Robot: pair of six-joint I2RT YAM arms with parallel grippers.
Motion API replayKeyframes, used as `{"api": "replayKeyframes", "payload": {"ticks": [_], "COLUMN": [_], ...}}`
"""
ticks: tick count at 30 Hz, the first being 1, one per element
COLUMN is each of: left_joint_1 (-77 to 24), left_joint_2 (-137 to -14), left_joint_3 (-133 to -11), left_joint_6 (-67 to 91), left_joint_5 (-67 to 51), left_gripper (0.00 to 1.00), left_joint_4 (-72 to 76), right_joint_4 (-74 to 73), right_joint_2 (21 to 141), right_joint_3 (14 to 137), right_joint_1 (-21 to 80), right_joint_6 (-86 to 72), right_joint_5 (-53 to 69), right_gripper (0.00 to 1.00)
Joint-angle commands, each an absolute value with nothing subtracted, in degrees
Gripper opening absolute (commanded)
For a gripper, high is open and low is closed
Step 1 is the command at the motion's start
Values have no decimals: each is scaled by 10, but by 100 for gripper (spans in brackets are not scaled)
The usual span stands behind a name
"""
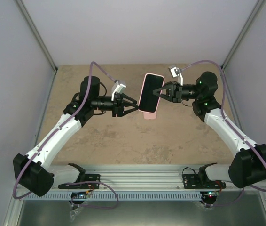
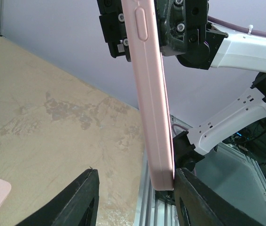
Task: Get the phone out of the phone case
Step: Remove the phone case from the phone.
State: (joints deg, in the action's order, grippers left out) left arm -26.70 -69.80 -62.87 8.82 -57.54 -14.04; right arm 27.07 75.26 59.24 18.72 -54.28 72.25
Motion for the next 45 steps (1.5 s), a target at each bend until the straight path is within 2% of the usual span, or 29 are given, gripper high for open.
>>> {"api": "replayKeyframes", "payload": {"ticks": [1, 14, 23, 30, 45], "left_joint_1": [-268, -273, -272, -272, -268], "left_joint_2": [-700, -699, -711, -718, -728], "left_joint_3": [-622, -615, -614, -613, -599], "left_joint_6": [75, 31, 40, 37, 49], "left_joint_5": [-560, -541, -497, -469, -460], "left_gripper": [46, 49, 40, 36, 36], "left_joint_4": [-144, -171, -170, -173, -154], "right_joint_4": [318, 337, 385, 490, 645], "right_joint_2": [749, 751, 742, 742, 736], "right_joint_3": [596, 591, 575, 558, 537], "right_joint_1": [192, 192, 193, 197, 211], "right_joint_6": [-563, -580, -610, -688, -793], "right_joint_5": [724, 723, 738, 749, 765], "right_gripper": [1, 1, 1, 1, 1]}}
